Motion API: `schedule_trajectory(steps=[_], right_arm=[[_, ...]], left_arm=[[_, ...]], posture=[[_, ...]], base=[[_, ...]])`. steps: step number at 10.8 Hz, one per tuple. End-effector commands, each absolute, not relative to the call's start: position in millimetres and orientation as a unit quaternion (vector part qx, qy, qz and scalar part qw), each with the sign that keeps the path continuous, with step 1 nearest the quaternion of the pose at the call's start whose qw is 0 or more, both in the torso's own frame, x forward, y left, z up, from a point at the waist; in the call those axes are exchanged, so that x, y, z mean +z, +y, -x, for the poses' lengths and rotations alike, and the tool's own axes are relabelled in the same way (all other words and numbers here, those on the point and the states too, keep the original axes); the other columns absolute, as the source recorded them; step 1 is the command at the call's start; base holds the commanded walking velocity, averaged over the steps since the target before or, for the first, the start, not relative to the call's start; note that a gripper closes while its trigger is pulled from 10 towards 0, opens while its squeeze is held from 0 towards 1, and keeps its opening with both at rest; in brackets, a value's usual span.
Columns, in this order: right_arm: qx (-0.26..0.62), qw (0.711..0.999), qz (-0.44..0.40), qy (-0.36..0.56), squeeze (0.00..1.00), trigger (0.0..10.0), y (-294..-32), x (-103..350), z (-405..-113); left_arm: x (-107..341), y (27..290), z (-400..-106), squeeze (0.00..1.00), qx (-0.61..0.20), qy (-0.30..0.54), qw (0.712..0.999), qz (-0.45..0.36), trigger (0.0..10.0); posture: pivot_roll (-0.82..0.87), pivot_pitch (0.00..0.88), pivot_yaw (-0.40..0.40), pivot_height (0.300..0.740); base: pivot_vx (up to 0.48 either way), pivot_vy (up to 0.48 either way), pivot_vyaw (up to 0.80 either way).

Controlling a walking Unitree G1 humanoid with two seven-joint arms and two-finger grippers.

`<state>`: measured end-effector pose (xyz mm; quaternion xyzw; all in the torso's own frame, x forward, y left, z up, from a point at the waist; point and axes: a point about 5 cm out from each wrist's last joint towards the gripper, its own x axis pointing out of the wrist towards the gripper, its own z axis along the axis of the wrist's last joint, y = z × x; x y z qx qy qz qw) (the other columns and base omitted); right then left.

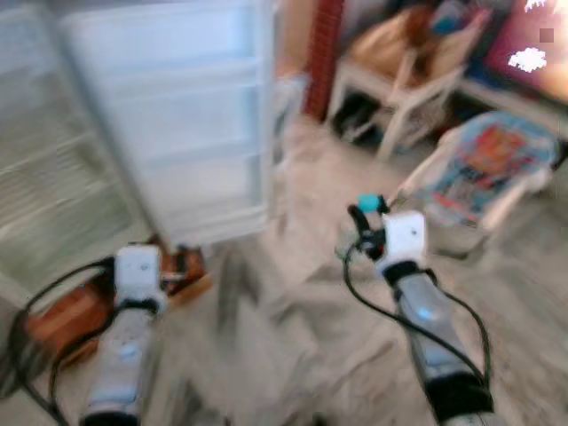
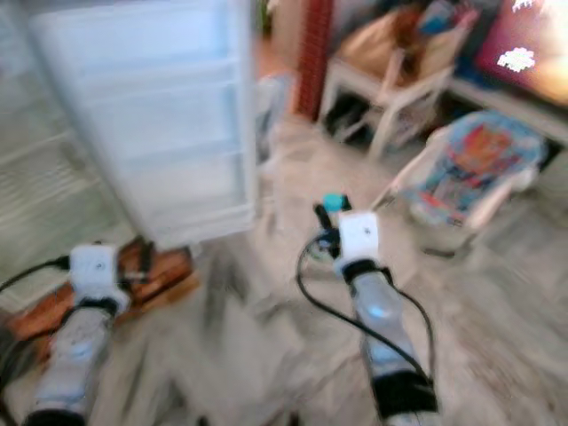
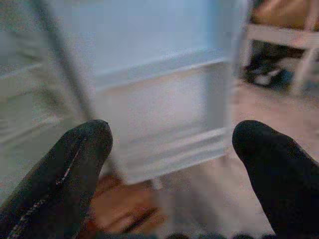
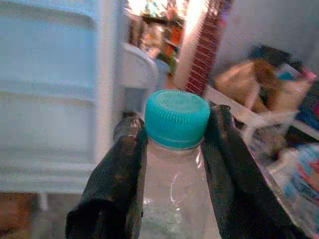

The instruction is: Restocking fridge

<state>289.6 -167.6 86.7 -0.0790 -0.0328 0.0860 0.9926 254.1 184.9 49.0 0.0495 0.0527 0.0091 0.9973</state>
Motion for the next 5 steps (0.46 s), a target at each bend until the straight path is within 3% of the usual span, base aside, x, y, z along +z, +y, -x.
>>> schedule_trajectory(steps=[1, 2, 5], right_arm=[[0.085, 0.992, 0.073, -0.048, 0.0, 10.0, -166.2, 93.1, -291.9], [0.093, 0.991, 0.077, -0.051, 0.0, 10.0, -164.2, 93.6, -292.3], [0.106, 0.99, 0.078, -0.057, 0.0, 10.0, -159.9, 94.7, -291.7]], left_arm=[[45.5, 193.1, -250.2, 0.0, 0.02, 0.06, 0.996, -0.059, 10.0], [45.8, 193.4, -250.9, 0.0, 0.023, 0.06, 0.996, -0.057, 10.0], [48.2, 195.2, -253.4, 0.0, 0.047, 0.063, 0.996, -0.036, 10.0]], posture=[[0.1, 0.023, -0.051, 0.74], [0.1, 0.022, -0.052, 0.74], [0.1, 0.024, -0.054, 0.74]], base=[[0.281, 0.0, 0.0], [0.401, 0.0, 0.0], [0.326, 0.0, 0.8]])
